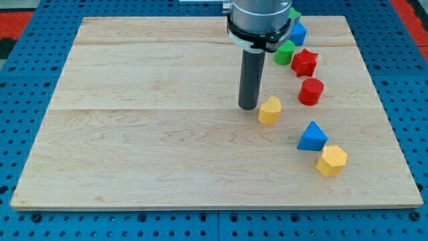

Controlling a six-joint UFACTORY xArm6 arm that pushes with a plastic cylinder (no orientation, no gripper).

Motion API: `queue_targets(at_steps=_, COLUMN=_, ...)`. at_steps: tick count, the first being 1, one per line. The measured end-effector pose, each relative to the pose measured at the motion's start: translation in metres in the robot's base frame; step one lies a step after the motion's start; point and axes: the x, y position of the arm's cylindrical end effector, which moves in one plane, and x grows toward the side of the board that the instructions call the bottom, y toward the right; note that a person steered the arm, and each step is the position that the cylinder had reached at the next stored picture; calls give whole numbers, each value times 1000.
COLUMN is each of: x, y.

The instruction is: Slide yellow heart to the red circle

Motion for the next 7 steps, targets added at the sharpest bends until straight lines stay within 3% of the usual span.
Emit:
queue_targets(at_steps=1, x=23, y=7)
queue_targets(at_steps=4, x=20, y=18)
queue_targets(at_steps=7, x=19, y=100)
